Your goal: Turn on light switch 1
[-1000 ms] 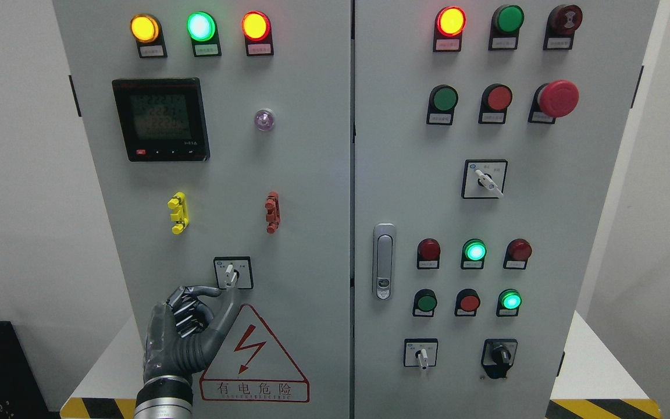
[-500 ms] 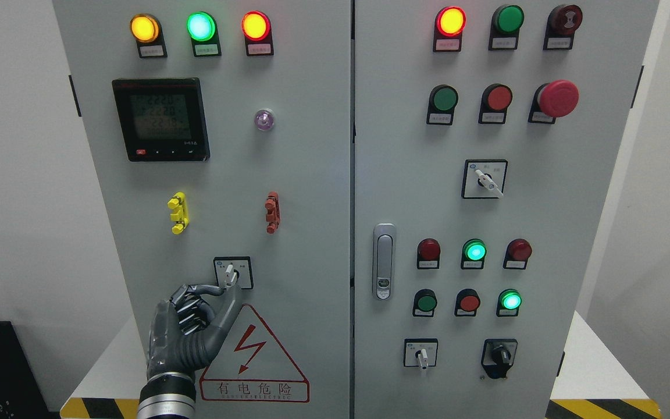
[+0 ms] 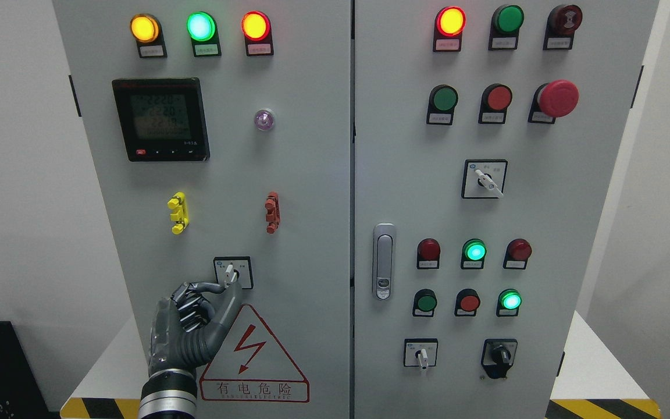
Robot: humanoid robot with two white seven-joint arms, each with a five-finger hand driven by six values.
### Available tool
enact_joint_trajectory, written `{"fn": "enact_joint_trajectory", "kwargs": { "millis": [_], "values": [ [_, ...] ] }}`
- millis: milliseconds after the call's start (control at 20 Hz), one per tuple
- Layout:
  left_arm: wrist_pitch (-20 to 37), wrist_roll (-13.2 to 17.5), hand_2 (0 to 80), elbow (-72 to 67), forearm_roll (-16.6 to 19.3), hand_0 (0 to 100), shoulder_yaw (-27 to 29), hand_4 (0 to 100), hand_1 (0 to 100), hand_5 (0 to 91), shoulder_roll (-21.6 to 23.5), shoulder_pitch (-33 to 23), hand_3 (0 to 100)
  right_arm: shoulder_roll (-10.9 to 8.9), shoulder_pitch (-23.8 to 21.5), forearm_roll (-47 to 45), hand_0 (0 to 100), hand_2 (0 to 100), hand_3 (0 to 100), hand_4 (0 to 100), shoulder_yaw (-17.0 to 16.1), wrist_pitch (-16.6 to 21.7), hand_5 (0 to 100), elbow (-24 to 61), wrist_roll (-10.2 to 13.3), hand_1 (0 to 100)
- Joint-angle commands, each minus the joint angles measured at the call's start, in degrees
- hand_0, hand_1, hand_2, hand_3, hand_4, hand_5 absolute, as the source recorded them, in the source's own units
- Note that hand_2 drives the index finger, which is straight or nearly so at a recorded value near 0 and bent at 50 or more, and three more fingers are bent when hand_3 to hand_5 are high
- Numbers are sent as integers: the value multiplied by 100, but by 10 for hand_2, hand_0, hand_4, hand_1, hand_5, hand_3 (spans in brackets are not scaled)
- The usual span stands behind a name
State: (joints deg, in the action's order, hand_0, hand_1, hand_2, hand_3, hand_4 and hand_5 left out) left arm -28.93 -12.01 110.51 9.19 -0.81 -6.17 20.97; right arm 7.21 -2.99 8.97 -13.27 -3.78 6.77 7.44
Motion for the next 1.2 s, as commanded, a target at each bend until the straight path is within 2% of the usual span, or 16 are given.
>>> {"fn": "enact_joint_trajectory", "kwargs": {
  "millis": [0, 1150],
  "values": [
    [-69, -3, 532, -82, 3, 162, -103, 911, 640, 870, -25, 83, 953, 0, 9, 0, 307, 0, 0, 0, 0, 0, 0, 0, 3, 0],
    [-148, -3, 560, -82, 12, 177, -130, 916, 621, 871, -42, 109, 949, 0, 0, 0, 307, 0, 0, 0, 0, 0, 0, 0, 3, 0]
  ]
}}
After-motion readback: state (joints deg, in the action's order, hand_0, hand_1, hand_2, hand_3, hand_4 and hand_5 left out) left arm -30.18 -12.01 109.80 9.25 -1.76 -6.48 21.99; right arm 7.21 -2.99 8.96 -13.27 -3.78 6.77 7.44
